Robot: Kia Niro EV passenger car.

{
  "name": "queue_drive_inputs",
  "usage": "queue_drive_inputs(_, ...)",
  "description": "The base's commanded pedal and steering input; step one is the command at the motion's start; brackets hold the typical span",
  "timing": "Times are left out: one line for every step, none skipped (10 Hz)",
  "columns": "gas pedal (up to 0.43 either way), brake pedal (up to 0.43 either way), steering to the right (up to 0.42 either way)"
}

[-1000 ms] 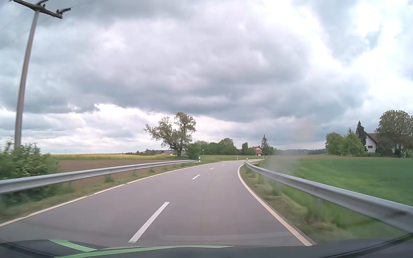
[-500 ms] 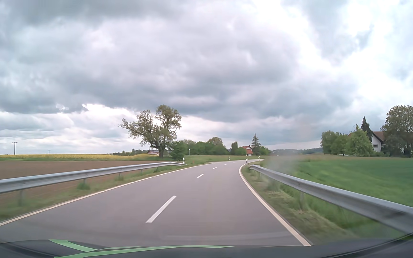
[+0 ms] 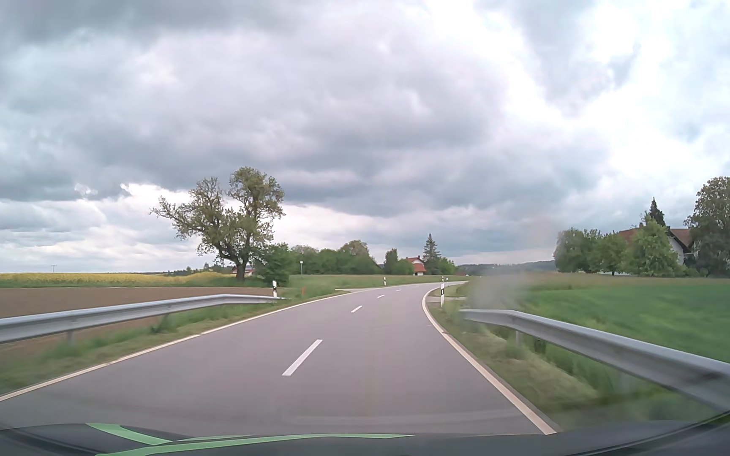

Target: Follow the waypoints while adhering to traffic rules and regulations

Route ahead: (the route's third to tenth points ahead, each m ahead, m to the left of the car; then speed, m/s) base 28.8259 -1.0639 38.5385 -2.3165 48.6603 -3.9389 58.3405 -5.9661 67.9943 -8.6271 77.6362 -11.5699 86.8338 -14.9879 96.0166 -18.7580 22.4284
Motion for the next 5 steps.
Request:
queue_drive_inputs(0.378,0.000,0.030)
queue_drive_inputs(0.378,0.000,0.030)
queue_drive_inputs(0.378,0.000,0.030)
queue_drive_inputs(0.378,0.000,0.030)
queue_drive_inputs(0.378,0.000,0.030)
